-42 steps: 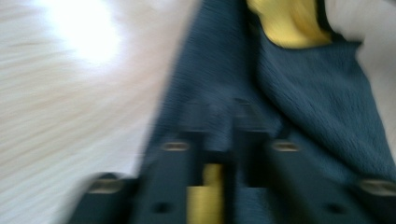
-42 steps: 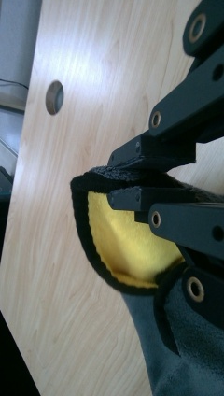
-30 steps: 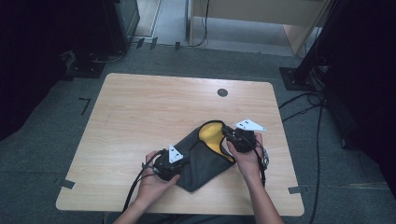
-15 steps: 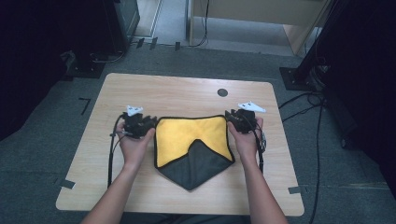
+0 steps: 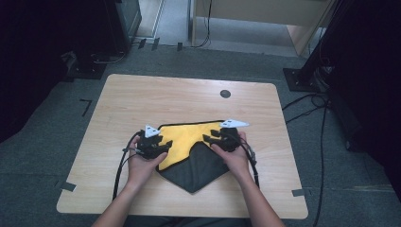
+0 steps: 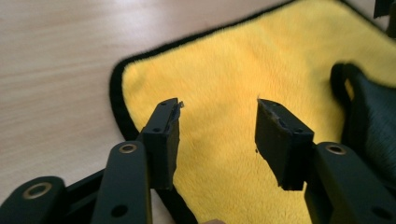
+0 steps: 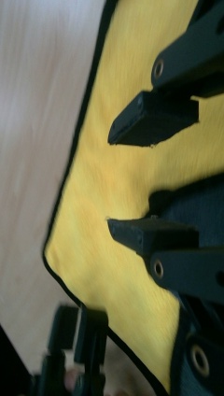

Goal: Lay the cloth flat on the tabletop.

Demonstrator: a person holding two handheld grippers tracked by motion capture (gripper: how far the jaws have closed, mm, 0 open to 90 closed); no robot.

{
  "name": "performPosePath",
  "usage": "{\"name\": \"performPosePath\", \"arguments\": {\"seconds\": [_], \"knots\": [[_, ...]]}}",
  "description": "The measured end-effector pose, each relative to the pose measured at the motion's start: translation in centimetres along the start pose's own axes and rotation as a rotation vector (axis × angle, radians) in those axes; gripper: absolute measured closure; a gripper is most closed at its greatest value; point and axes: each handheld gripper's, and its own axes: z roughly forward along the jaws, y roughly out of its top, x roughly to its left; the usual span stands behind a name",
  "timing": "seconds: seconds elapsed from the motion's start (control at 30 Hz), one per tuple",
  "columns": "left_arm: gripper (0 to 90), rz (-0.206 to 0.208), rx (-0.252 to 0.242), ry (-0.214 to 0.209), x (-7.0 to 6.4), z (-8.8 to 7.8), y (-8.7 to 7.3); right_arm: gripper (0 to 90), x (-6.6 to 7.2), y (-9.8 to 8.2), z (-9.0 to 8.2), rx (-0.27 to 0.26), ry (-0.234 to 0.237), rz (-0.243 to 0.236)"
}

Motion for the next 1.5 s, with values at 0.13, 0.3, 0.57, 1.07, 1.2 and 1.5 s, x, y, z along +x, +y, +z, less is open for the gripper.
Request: {"name": "performPosePath", "arguments": {"seconds": [0.13,0.3,0.57,1.07,1.2,1.5], "knots": [[49.0,0.026,0.051,0.026,-0.3,0.9,-0.7,42.9,2.1,-0.2,1.6,0.063,-0.004,-0.079],[49.3,0.088,0.046,0.073,-0.8,1.0,-1.7,72.8,3.3,-1.2,3.2,0.134,-0.078,-0.193],[49.6,0.058,0.012,0.084,-0.7,0.7,-2.3,86.3,1.7,-2.9,-3.1,0.049,-0.107,-0.151],[45.1,0.141,-0.037,-0.074,-5.6,0.3,-1.7,78.4,-2.7,-10.2,-14.7,0.131,-0.230,0.014],[54.2,0.201,0.005,-0.117,-6.8,0.6,-2.2,74.7,-2.9,-9.9,-15.2,0.091,-0.233,0.038],[83.9,0.376,0.049,-0.180,-8.3,0.3,-3.2,69.0,-1.4,-8.7,-13.9,0.028,-0.228,-0.026]]}}
